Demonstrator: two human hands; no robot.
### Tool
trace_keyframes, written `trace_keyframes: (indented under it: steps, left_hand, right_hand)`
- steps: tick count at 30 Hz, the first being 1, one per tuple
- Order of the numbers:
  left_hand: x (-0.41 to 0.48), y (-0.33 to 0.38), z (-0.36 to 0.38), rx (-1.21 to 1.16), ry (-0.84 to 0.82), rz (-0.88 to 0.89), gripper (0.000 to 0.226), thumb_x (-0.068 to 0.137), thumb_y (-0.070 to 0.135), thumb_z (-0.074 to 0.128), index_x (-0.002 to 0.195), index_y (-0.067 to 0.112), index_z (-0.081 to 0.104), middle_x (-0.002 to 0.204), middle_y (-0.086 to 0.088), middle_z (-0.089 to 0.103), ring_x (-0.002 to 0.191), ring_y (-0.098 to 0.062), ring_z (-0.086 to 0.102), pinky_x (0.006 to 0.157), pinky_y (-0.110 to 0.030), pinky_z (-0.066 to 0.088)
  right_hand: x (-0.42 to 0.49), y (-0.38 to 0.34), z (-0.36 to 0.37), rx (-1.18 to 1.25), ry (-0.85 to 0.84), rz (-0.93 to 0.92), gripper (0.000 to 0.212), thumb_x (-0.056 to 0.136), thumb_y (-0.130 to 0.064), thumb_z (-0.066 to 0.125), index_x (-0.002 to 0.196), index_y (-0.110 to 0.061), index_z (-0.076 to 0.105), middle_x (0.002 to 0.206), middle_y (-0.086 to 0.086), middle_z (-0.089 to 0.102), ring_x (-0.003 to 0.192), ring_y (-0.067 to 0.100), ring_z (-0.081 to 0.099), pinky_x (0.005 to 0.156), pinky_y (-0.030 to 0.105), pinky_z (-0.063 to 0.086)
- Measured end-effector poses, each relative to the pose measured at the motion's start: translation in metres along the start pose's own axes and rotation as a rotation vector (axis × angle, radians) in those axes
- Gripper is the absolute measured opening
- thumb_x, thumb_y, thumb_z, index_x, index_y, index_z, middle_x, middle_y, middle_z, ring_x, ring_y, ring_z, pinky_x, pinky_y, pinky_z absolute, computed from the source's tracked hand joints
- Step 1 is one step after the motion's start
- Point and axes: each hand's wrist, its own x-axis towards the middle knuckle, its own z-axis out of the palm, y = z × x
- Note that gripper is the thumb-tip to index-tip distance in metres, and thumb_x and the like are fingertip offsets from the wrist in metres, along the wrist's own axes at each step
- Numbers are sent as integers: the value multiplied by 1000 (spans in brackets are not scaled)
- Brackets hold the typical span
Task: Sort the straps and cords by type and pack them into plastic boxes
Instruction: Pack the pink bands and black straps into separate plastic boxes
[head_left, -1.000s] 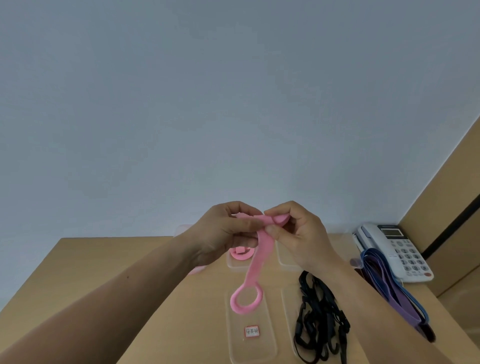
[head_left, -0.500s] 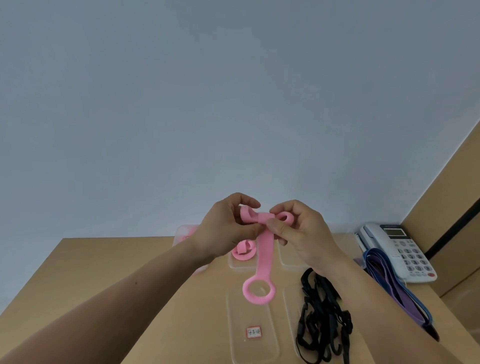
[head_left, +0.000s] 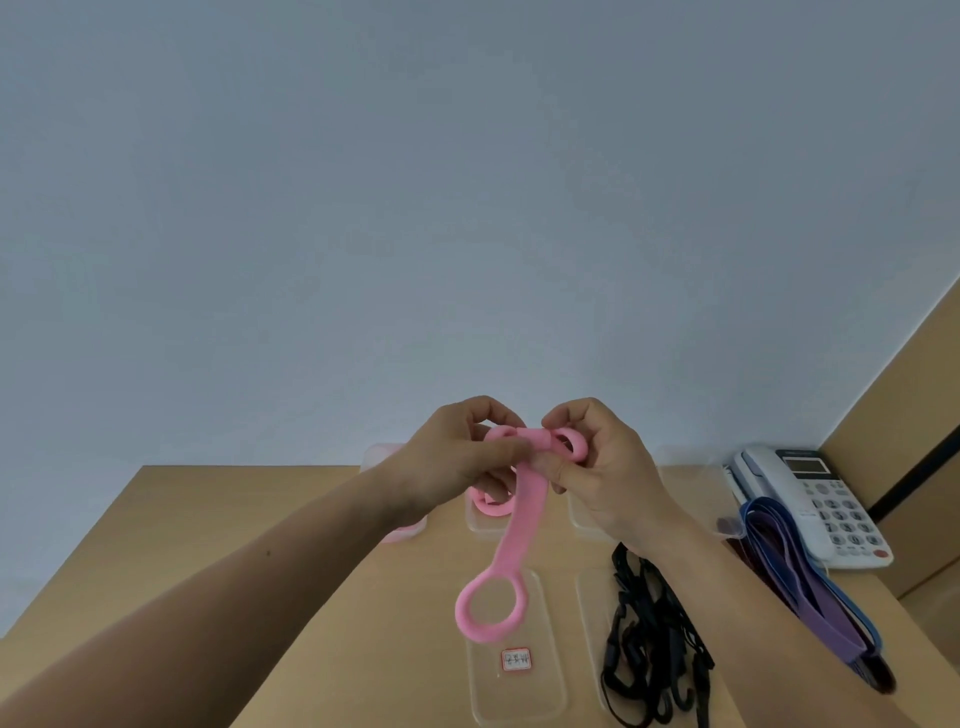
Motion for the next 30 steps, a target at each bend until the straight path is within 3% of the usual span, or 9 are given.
trace_keyframes:
  steps: [5, 7, 12, 19, 23, 27, 30]
  left_hand:
    - [-1, -6, -3, 46, 44, 91, 16, 87, 9, 72, 100, 7, 63, 91, -22, 72, 81, -49, 65, 74, -45, 57]
    - [-2, -8, -3, 66, 62, 132, 16, 85, 4, 71, 99, 8, 64, 91, -22, 71, 76, -41, 65, 73, -44, 56]
    - [-5, -12, 0, 89, 101, 206, 19, 79, 4, 71, 95, 11, 65, 93, -8, 71, 82, -24, 69, 75, -35, 58]
    - [-8, -12, 1, 104, 101, 133, 31, 73, 4, 70, 100, 15, 61, 92, -14, 70, 74, -25, 67, 77, -46, 56]
    - [-10, -10, 1, 95, 75, 88, 33, 75, 8, 72, 104, 11, 59, 89, -23, 69, 68, -28, 65, 75, -48, 56]
    - [-11, -8, 0, 30, -11, 41, 30, 83, 14, 75, 107, 6, 58, 94, -22, 71, 83, -40, 68, 80, -48, 56]
    - [-11, -9, 0, -43, 4, 36, 25, 82, 15, 72, 101, 4, 60, 88, -21, 71, 79, -35, 67, 75, -45, 55]
  right_hand:
    - [-1, 2, 1, 70, -7, 58, 37, 71, -17, 79, 102, -29, 63, 86, -1, 69, 65, 18, 65, 62, 25, 52]
    - [-1, 0, 1, 128, -36, 112, 41, 72, -29, 80, 108, -20, 63, 87, 5, 70, 64, 23, 65, 60, 27, 52]
    - [-1, -6, 5, 119, -97, 229, 53, 73, -50, 74, 94, -2, 65, 76, 11, 72, 64, 22, 65, 53, 28, 51]
    - [-4, -3, 4, 44, -52, 125, 14, 88, -11, 70, 98, -4, 65, 72, 5, 70, 57, 15, 61, 53, 26, 48]
    - [-5, -4, 4, 26, -54, 94, 17, 86, -3, 71, 100, -9, 64, 76, 0, 70, 57, 11, 61, 54, 26, 48]
    - [-9, -2, 3, 4, -51, 79, 24, 81, -3, 76, 99, -13, 64, 77, 0, 66, 59, 14, 57, 56, 30, 47]
    - [-11, -2, 4, 23, -75, 64, 30, 75, -7, 77, 99, -16, 63, 73, -8, 65, 60, 11, 58, 58, 23, 48]
